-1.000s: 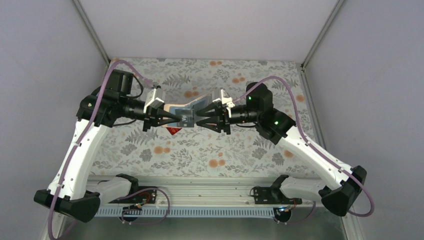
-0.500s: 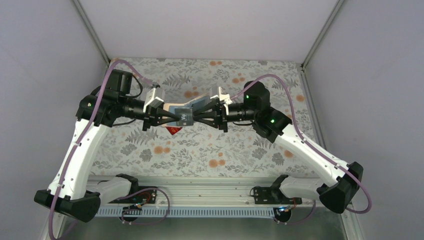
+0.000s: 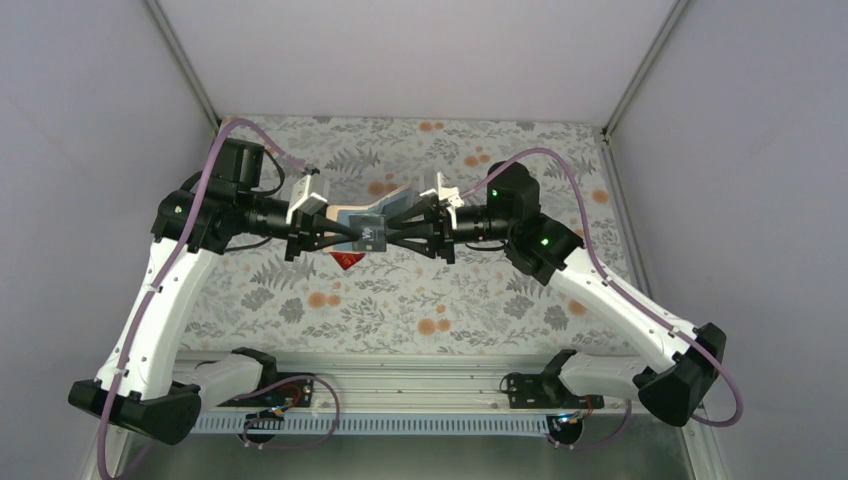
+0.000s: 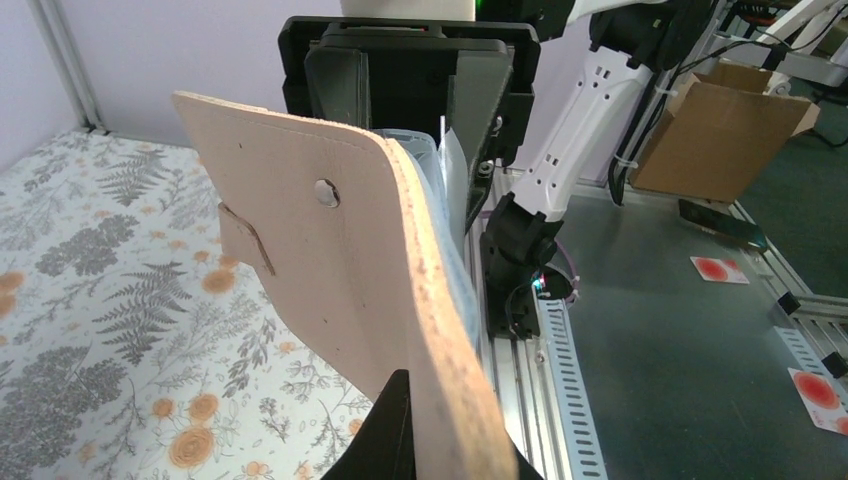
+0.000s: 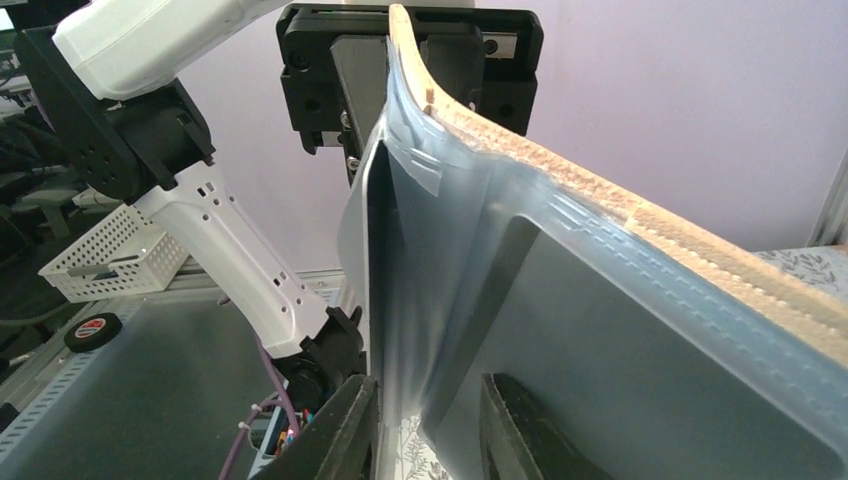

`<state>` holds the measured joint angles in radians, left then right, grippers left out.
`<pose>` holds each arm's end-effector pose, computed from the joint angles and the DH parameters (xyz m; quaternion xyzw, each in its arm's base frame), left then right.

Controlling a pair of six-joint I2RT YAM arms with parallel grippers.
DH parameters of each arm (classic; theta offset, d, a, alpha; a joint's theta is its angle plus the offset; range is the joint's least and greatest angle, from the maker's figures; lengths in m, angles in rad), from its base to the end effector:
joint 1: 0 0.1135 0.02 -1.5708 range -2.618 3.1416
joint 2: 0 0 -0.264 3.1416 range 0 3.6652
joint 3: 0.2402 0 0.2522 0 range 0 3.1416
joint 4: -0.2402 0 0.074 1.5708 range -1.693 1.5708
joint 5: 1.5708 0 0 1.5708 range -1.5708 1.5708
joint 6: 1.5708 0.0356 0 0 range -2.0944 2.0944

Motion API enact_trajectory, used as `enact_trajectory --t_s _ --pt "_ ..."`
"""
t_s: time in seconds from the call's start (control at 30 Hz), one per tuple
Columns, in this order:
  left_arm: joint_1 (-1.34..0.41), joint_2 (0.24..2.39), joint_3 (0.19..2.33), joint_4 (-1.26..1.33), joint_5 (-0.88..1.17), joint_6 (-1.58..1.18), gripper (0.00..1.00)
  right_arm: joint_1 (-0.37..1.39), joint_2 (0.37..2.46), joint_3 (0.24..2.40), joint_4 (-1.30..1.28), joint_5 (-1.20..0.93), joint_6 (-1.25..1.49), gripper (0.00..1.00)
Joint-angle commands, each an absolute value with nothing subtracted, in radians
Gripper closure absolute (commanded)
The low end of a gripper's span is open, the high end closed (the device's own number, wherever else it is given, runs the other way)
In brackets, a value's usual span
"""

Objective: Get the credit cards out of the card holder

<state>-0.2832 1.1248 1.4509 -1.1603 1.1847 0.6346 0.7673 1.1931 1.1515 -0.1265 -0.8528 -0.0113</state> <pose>0.1614 -0.0813 0.4222 0.5231 0.6049 -0.4606 0.3851 0.1728 0.2039 0.3924 -0.5109 0.5422 0.5105 0.4294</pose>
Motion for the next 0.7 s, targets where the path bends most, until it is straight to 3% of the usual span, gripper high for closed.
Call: enact_trajectory --t_s 0.0,0.13,0.37,0.67 --pt "-0.286 1.115 1.456 -1.11 1.206 0.61 0.98 0.784 1.197 1.174 -0.132 -0.911 -0.048 0.69" --pt "-0.286 1.112 1.453 -1.114 1.212 0.615 0.98 0.784 1.162 1.158 -0.159 -0.926 -0.094 0.61" --pt "-0.286 1.108 1.455 -1.122 1.215 0.623 0.98 0.784 1.18 1.174 -0.115 -0.859 -0.036 0.84" --pt "-0.287 1.109 1.456 -1.138 1.233 0.643 0.98 0.784 1.186 1.177 -0.107 -0.782 -0.006 0.9"
